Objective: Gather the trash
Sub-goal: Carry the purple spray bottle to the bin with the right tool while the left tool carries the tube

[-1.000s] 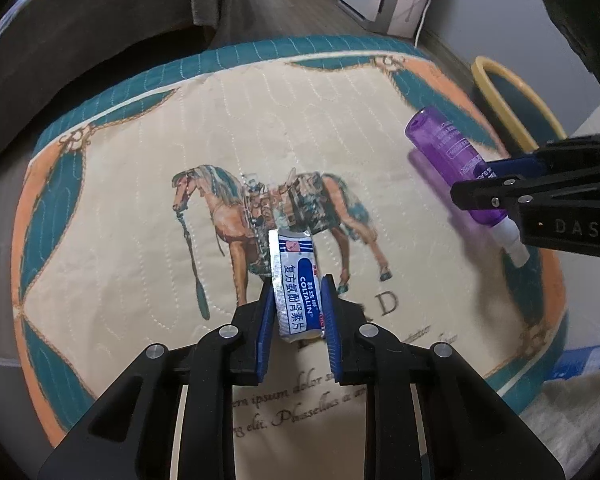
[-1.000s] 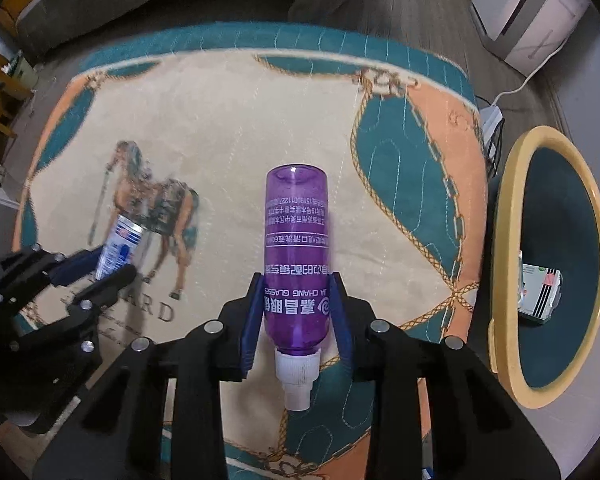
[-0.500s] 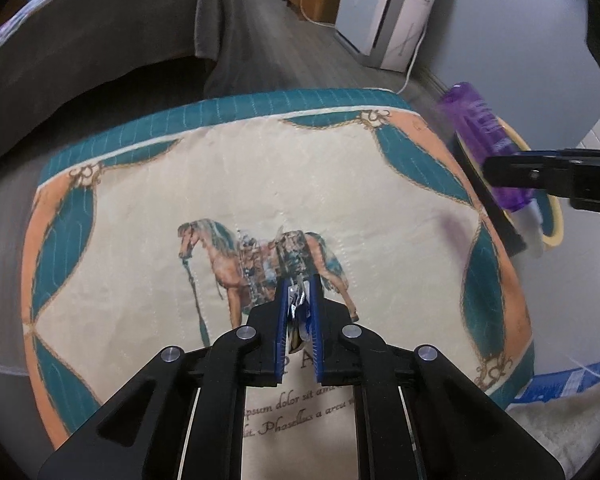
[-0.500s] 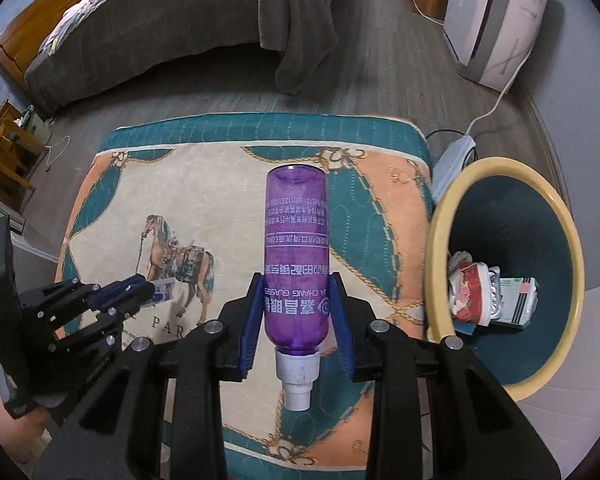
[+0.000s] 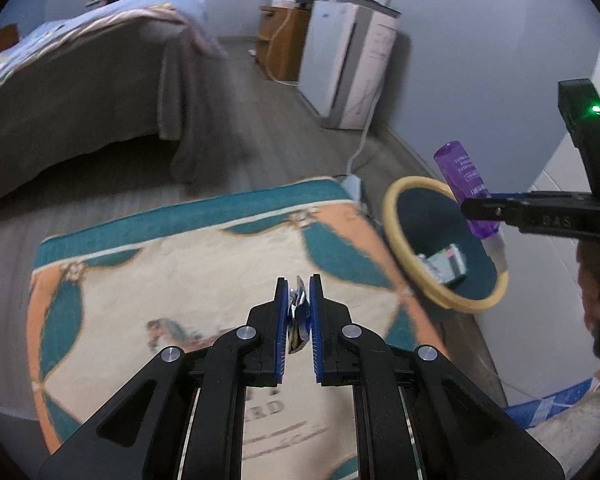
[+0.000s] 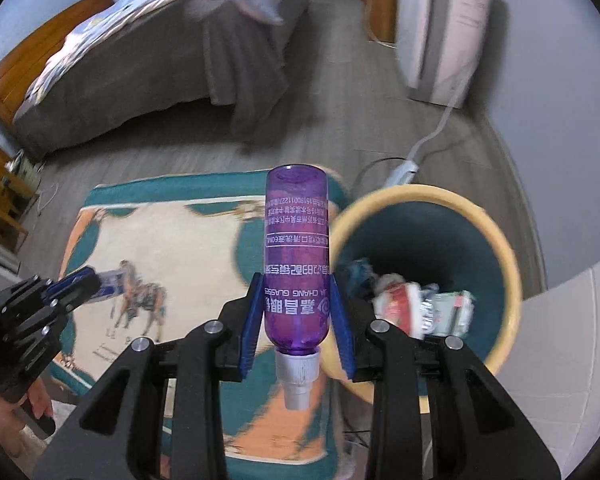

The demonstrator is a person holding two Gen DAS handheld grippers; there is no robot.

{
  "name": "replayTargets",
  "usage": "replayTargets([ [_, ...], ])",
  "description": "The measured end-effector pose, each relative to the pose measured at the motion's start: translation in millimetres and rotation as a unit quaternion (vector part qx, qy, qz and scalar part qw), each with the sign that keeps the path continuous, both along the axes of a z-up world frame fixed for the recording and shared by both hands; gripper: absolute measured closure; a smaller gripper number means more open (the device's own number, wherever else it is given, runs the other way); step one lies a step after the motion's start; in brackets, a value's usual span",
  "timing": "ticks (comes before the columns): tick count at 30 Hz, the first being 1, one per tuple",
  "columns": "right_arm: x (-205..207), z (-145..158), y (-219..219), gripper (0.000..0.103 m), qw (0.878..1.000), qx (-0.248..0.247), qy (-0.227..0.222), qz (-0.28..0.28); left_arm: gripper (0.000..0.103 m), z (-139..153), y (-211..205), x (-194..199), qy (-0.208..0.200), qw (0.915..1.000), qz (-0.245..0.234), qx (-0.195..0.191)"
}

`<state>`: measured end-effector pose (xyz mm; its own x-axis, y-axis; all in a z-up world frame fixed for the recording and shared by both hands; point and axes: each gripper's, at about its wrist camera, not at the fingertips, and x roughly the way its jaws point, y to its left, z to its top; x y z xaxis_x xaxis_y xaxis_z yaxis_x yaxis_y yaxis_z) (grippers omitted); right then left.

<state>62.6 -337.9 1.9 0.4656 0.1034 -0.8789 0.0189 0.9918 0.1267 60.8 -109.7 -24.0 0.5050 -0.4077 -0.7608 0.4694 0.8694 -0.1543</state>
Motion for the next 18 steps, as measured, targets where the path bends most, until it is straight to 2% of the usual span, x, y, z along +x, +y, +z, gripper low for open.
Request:
replayTargets([
  [10,-22.0,-20.8,-100.7,0.071,0.996,0.003,0.014,-0.087,0.092,-7.8,-99.6,-18.2,0.008,0.9962,-0.085,0.018],
  [14,-28.2,-36.5,-126.9,0.071,0.993,0.01,0.03,-0.114,0.092,-9.2,-138.1,-20.9,0.008,0.9934,-0.114,0.015],
  [18,-30.9,-54.4,-144.4,0.071,0.989,0.017,0.051,-0.137,0.092,-22.1,-179.0,-17.5,0.035,0.9891,-0.142,0.015],
])
